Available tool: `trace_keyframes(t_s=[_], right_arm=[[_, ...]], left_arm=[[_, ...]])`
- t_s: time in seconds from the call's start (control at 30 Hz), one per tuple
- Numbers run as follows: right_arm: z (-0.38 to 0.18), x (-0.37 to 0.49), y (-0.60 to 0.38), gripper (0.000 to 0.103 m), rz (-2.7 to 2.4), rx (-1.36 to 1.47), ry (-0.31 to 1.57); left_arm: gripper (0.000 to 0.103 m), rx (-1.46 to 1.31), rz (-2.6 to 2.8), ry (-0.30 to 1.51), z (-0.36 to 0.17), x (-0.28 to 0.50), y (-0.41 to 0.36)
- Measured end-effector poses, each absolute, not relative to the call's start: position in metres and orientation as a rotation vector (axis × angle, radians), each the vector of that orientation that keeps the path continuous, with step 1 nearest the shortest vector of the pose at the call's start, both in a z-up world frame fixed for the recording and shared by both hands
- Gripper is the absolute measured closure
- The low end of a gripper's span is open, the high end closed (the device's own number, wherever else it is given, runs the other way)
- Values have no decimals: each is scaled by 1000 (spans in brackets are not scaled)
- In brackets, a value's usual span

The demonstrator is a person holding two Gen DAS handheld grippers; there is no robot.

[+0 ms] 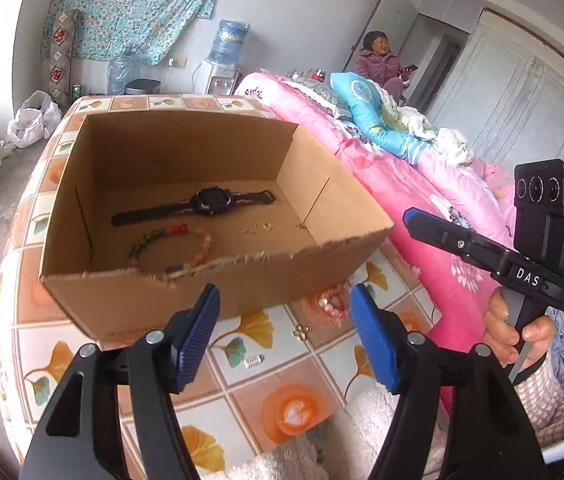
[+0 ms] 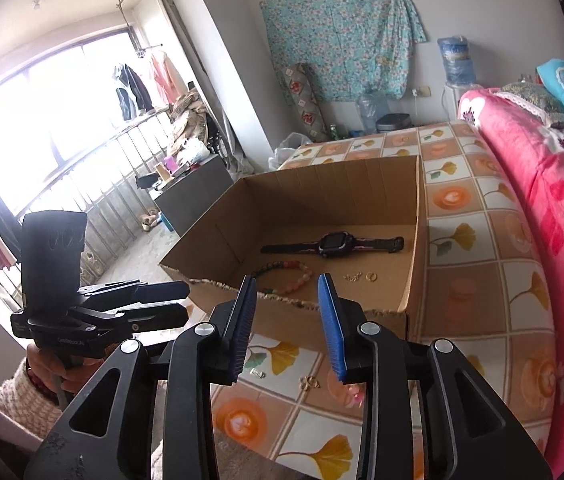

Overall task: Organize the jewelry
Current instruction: 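Withdraw both grippers from the box back over the table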

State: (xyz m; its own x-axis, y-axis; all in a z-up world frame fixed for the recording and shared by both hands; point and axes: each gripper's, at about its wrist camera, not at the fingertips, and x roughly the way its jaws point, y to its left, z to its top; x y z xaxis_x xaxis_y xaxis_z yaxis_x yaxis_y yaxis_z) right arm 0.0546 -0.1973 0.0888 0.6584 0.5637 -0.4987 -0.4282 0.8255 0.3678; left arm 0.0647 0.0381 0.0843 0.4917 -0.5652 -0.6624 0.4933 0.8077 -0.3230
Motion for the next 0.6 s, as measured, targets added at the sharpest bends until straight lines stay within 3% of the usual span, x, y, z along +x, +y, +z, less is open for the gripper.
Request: trace_keyframes(t_s=[0.2, 0.37, 0.6], right_arm=[[54, 37, -178, 67, 541, 198, 751], [29, 33, -167, 60, 481, 162, 828], [8, 30, -153, 59, 442, 92, 892]], left_arm=[[29, -55, -560, 879, 54, 41, 50], [29, -11, -458, 955, 22, 43, 49], [29, 59, -373, 1013, -7, 51, 37]])
